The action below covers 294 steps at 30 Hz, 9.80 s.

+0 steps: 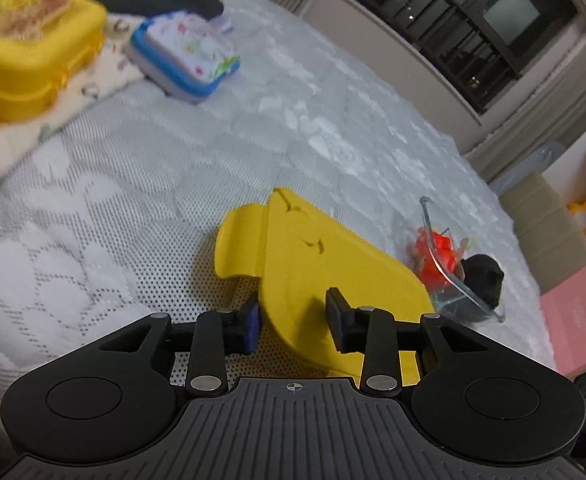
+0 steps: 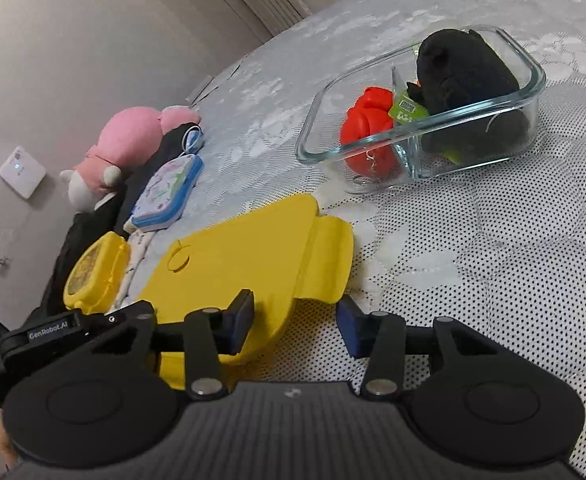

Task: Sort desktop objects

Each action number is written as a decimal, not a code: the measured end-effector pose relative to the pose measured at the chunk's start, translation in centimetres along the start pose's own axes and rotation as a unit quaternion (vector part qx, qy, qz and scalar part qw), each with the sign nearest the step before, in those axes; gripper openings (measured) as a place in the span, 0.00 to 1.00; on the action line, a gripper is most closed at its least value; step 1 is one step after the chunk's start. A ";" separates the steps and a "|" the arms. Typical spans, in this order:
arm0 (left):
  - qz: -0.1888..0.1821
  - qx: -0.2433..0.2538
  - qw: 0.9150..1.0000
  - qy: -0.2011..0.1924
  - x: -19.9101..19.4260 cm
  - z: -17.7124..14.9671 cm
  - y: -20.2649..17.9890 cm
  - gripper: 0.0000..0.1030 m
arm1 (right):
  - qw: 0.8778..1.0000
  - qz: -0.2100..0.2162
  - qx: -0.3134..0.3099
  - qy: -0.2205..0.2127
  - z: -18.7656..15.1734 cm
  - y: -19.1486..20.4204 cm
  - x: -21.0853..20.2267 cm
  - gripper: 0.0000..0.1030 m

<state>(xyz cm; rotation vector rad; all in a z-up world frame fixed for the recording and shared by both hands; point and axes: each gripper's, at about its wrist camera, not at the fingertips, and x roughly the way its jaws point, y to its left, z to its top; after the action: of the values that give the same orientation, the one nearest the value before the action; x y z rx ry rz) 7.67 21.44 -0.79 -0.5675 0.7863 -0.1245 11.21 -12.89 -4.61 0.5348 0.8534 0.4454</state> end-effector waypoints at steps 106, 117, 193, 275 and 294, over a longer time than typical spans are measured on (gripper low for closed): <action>-0.003 0.106 0.992 0.070 4.4 -3.6 -11.1 0.74 | 0.987 -0.072 -0.038 -0.141 2.1 -7.6 -15.7 0.46; 0.025 0.205 0.973 0.098 9.8 -6.3 -16.7 0.89 | 0.948 -0.206 -0.225 -0.090 11.1 -2.1 -1.8 0.52; -0.017 0.072 0.990 0.117 8.7 -3.9 -11.3 0.95 | 0.959 -0.191 -0.211 -0.003 16.8 -2.5 -3.3 0.53; -0.062 0.072 0.989 0.113 8.8 -2.9 -9.0 0.96 | 0.940 -0.269 -0.208 0.016 17.6 -2.4 5.1 0.06; -0.036 0.080 0.991 0.099 8.0 -2.6 -9.7 0.96 | 0.974 -0.136 -0.147 -0.104 17.4 -2.6 -2.0 0.36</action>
<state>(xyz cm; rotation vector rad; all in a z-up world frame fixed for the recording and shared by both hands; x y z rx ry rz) 12.42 9.65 -2.24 -0.4353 0.9383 -0.3123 24.36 -20.61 4.43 0.1822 0.6323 0.2511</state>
